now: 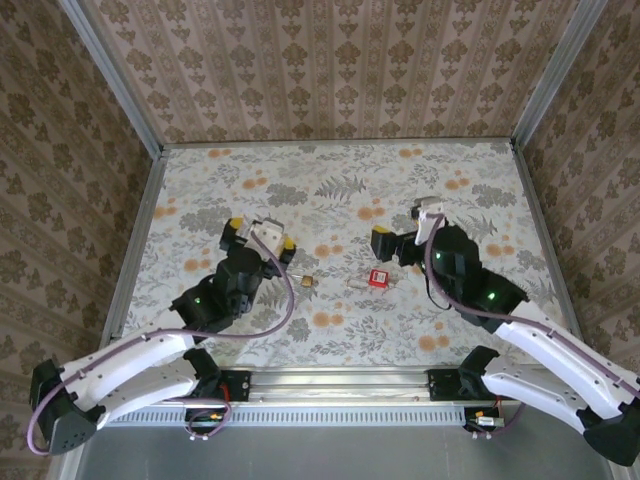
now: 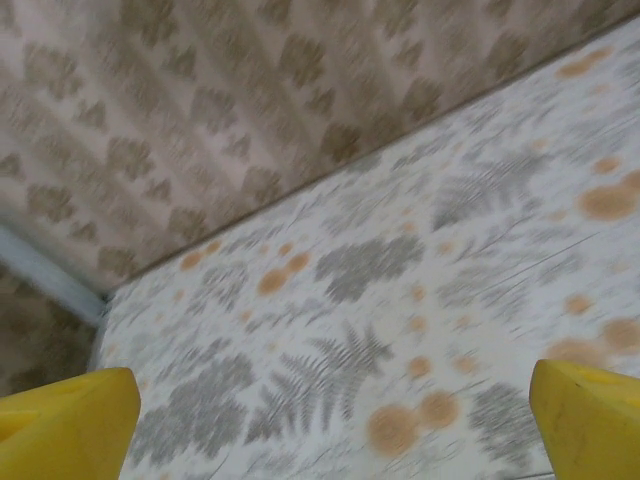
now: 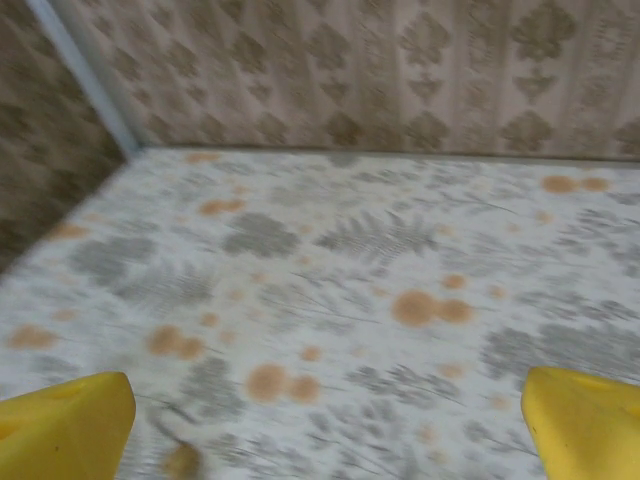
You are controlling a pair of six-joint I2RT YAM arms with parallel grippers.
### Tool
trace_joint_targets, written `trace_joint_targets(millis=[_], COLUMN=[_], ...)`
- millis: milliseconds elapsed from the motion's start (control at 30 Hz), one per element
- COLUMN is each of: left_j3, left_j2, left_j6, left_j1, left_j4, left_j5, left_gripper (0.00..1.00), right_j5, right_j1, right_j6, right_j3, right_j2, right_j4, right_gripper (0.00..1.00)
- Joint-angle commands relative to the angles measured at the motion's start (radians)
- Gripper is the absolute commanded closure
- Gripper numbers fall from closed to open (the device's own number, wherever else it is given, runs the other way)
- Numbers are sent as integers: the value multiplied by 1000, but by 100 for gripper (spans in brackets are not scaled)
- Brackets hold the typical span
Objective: Unlock with the key
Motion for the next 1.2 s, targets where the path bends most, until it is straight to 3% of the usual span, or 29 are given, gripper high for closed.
trace_joint_targets(millis=[0, 133, 200, 267, 367, 600, 700, 867, 1000, 1033, 1100, 1167], left_j3=[-112, -323, -410, -433, -443, -441, -412, -314, -256, -252, -227, -184], left_j2=[-94, -140, -116, -59, 93, 549, 719, 750, 740, 737, 739, 738], left_j6=[-36, -66, -44, -23, -85, -108, -103, -65, -96, -103, -95, -71], left_j1=[192, 514, 609, 710, 832, 852, 852, 853, 868, 870, 873, 873], left_j4=[209, 500, 642, 665, 737, 1206, 1307, 1167, 1042, 1029, 983, 902], left_j5=[89, 313, 304, 337, 481, 515, 529, 598, 568, 559, 588, 656], left_gripper=[0, 0, 0, 0, 0, 0, 0, 0, 0, 0, 0, 0], right_j5=[98, -22, -36, -82, -116, -180, -197, -282, -258, -251, -305, -375], right_j1=[-64, -239, -308, -372, -441, -504, -532, -573, -617, -617, -636, -709], right_j6=[-234, -271, -268, -264, -250, -290, -288, -328, -271, -266, -255, -190], right_j3=[-137, -207, -243, -305, -408, -450, -466, -460, -480, -460, -333, -322], right_j2=[-24, 55, 112, 158, 216, 349, 432, 564, 745, 727, 703, 708], right_j4=[222, 363, 436, 549, 748, 878, 1000, 1144, 1363, 1301, 1013, 1002], right_gripper=[0, 0, 0, 0, 0, 0, 0, 0, 0, 0, 0, 0])
